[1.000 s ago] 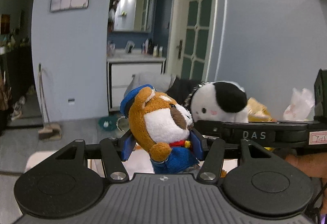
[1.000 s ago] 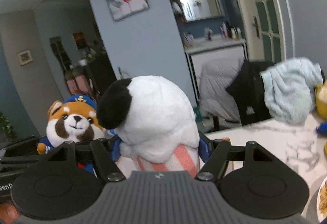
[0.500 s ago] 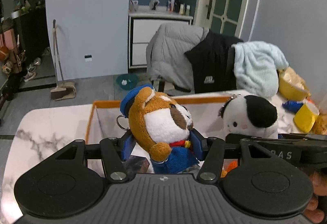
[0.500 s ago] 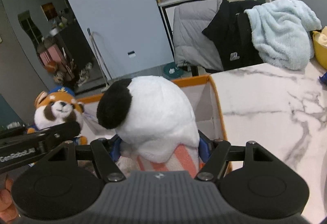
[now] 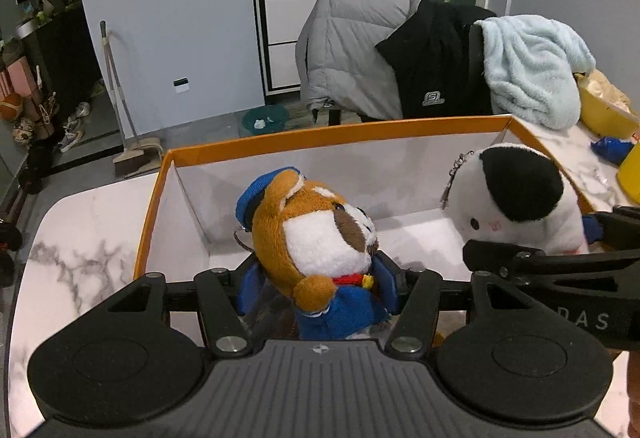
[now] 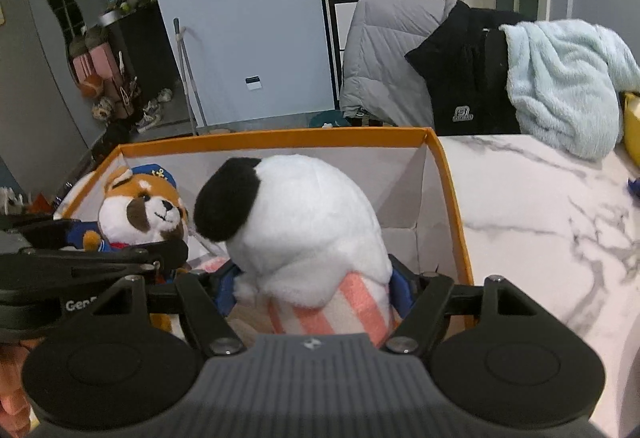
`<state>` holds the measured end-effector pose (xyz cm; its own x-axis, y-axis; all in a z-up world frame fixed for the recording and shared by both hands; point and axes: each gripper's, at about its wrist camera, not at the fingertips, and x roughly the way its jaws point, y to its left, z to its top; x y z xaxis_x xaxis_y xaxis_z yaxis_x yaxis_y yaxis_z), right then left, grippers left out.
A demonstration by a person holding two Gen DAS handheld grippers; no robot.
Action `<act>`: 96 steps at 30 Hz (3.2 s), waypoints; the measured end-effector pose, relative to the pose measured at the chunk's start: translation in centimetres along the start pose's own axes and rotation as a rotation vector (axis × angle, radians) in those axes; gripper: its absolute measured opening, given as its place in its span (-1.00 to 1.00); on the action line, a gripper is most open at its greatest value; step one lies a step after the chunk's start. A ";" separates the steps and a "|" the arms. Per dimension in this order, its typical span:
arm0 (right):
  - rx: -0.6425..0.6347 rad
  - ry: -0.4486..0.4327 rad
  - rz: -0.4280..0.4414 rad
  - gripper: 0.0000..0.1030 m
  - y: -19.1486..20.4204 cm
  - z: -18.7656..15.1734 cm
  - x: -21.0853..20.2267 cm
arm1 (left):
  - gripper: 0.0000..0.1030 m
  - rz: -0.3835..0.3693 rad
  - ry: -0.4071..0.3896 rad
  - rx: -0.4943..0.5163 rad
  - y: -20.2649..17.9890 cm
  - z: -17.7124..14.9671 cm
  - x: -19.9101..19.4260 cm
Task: Organize objects
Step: 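Lower and release the dog and panda into the orange box with both tools, then move both tools back to the tape measure and pink wallet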
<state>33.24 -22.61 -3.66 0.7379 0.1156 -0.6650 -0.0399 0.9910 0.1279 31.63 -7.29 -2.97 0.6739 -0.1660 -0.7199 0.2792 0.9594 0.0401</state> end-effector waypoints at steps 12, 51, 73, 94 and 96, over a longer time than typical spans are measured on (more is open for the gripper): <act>0.078 -0.024 0.023 0.58 -0.9 0.3 -0.6 | 0.68 0.036 -0.059 0.041 0.5 0.9 -1.6; -0.023 -0.181 0.085 0.58 3.6 1.0 -15.1 | 0.74 0.149 -0.205 0.124 2.9 2.3 -16.4; -0.097 -0.171 0.106 0.65 2.3 -7.4 -21.4 | 0.81 0.159 -0.188 0.057 6.2 -4.1 -18.2; -0.066 0.165 0.124 0.71 0.2 -15.2 -16.1 | 0.80 0.057 -0.027 -0.056 8.5 -17.8 -11.5; -0.082 0.173 0.125 0.71 0.5 -15.5 -16.0 | 0.80 0.051 -0.019 -0.041 8.4 -18.5 -11.2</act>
<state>10.98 -22.96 -4.36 0.5972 0.2408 -0.7651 -0.1835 0.9696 0.1619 13.77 6.81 -7.37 0.6997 -0.1210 -0.7041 0.2162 0.9752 0.0473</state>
